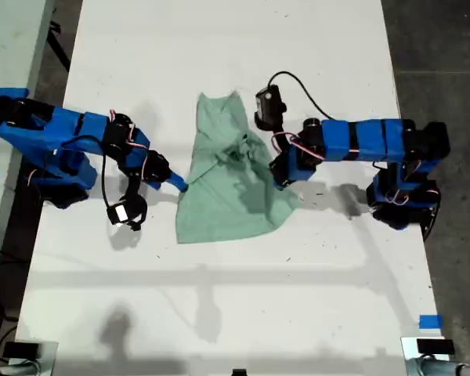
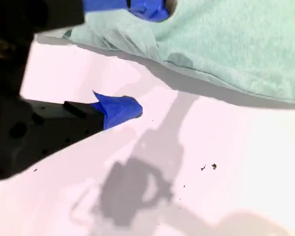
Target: Fold tshirt
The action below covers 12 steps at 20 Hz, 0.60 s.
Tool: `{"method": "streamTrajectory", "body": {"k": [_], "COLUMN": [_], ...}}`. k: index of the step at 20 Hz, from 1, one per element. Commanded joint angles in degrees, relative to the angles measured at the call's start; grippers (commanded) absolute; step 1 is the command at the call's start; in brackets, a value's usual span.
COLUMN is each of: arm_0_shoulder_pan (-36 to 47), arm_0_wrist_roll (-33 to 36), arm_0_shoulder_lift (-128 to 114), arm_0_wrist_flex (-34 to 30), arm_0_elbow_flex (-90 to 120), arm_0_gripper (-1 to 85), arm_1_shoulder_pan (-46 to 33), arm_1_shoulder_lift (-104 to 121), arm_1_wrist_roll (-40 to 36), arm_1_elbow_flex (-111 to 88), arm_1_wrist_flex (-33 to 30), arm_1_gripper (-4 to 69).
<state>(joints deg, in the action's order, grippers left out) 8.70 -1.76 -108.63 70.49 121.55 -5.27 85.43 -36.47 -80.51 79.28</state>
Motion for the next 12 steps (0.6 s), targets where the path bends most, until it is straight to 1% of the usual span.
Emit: {"method": "streamTrajectory", "body": {"k": [1,6,7,8,9,11,12], "arm_0_shoulder_pan": [0.26,0.26,0.18,0.18,0.18,-0.09,-0.26], "arm_0_wrist_roll": [0.26,0.26,0.26,0.26,0.26,-0.09,-0.09], "arm_0_shoulder_lift": [-1.23,-1.41,-1.41,-1.41,-1.41,-1.41,-1.41], "arm_0_wrist_flex": [-0.97,-1.05,-1.23,-1.23,-1.23,-1.23,-1.41], "arm_0_elbow_flex": [-0.79,-1.14,-1.14,-1.23,-1.32,-1.49,-1.67], "arm_0_gripper": [26.9,26.7,26.7,26.7,26.7,26.6,26.6], "arm_1_shoulder_pan": [1.85,4.31,5.01,5.8,6.42,7.12,7.21], "arm_1_shoulder_lift": [-6.94,-19.25,-21.53,-23.64,-25.22,-25.14,-24.7], "arm_1_wrist_roll": [2.64,9.32,10.02,10.02,9.76,8.79,7.21], "arm_1_elbow_flex": [11.78,12.83,13.45,15.56,18.54,23.12,26.1], "arm_1_wrist_flex": [-4.66,-16.52,-18.81,-19.07,-17.84,-15.03,-13.45], "arm_1_gripper": [-1.8,-1.7,1.2,6.6,17.4,24.0,31.2]}}
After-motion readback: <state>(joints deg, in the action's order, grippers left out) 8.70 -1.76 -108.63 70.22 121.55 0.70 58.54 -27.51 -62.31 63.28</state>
